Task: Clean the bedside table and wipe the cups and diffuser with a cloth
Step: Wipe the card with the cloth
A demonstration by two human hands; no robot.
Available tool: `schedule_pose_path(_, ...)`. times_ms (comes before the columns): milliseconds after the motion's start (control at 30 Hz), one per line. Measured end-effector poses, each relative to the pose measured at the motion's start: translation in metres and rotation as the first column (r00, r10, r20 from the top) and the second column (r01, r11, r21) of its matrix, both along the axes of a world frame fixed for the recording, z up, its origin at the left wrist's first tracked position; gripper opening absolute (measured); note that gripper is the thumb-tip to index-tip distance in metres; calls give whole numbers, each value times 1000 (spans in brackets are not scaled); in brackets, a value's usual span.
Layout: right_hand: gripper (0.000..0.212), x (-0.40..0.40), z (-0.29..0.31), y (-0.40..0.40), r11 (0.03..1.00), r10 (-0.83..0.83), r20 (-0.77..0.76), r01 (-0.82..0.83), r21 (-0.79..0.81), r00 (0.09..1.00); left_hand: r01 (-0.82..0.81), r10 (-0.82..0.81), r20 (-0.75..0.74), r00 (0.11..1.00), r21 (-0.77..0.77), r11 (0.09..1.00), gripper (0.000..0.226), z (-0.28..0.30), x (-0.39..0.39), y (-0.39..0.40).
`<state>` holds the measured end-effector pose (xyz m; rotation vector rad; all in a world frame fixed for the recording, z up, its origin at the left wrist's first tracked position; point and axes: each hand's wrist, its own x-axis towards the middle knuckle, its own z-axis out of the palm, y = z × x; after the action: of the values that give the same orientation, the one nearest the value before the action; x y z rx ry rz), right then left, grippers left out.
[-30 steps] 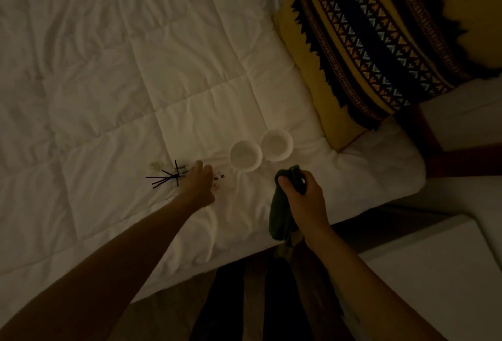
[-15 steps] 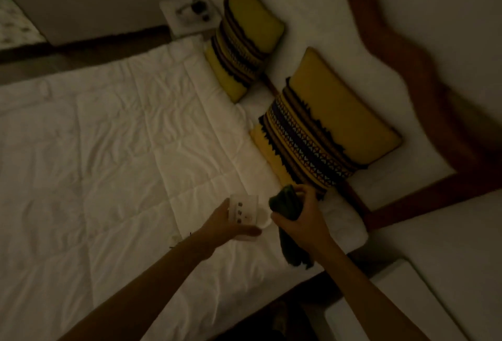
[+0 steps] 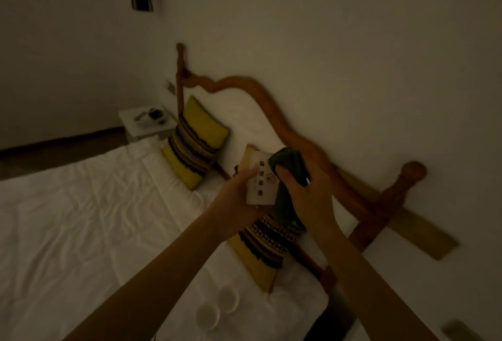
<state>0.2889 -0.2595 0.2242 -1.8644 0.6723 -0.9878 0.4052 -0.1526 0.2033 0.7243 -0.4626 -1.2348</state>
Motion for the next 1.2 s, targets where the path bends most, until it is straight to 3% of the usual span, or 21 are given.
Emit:
schedule_pose_path(100,39,-5,30,-1,987,-128,127,139,-84,984,39,-38,16,999,-69,997,51,25,-12,-12)
schedule_pose_path(300,38,-19,67,-5,884,-309,266,379,-273,913,-5,34,258,966,-112,994,51,84,-45,-40)
schedule_pose_path(433,54,-33,86,-3,837,-255,231,334,-433,939,14,50,330,943,-189,982,50,126,-60,-53)
schedule_pose_path(567,50,-52,85,-3,772,-206,246,312,-554,947,-20,73,242,967,-218,976,46,158,-63,-66)
schedule_pose_path(700,43,-65,102,-11,755,-245,314,384,-531,917,37,20,264,964,-210,977,52,171,-81,-72)
schedule_pose_path(800,38,-72,141,-29,801,-324,332,444,-402,886,86,-32,271,962,-191,978,55,164,-106,-79)
schedule_pose_path(867,38,-72,159,-37,838,-310,340,424,-343,888,49,7,280,960,-191,980,53,172,-109,-86)
schedule_pose_path(1067,44,-66,126,-9,826,-228,346,369,-426,910,-52,108,315,943,-181,982,64,190,-82,-95)
schedule_pose_path(1200,40,-63,165,-42,841,-321,320,424,-337,891,-8,93,368,925,-226,974,57,183,-92,-95)
